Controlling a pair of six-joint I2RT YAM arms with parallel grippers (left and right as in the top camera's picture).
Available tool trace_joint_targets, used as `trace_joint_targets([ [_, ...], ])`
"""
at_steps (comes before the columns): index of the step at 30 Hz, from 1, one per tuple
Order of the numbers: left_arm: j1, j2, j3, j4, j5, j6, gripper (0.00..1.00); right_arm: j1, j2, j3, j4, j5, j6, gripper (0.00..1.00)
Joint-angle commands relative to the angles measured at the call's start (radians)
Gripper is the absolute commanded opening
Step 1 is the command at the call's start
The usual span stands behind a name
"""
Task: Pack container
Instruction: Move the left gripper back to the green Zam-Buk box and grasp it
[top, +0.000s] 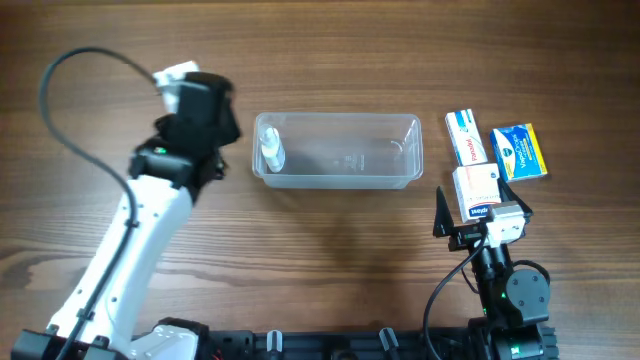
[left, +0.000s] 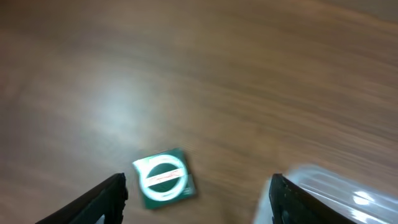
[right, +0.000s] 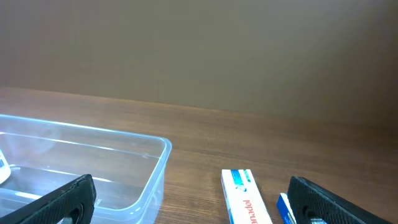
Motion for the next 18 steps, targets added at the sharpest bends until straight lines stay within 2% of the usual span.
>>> trace_joint_targets([
  [1,0.143,0.039,0.005,-0.029,0.216,-0.066,0.76,-0.005,-0.001,-0.001,0.004,-0.02,0.015,1.0],
  [5,0.232,0.115,0.005,-0.036,0.292,-0.067,0.82,-0.005,-0.001,-0.001,0.004,-0.02,0.015,1.0],
  [9,0.253,0.224,0.005,-0.039,0.348,-0.074,0.85,-0.005,-0.001,-0.001,0.004,-0.02,0.015,1.0],
  [18,0.253,0.362,0.005,-0.037,0.343,-0.225,0.9,-0.005,-0.001,-0.001,0.004,-0.02,0.015,1.0],
])
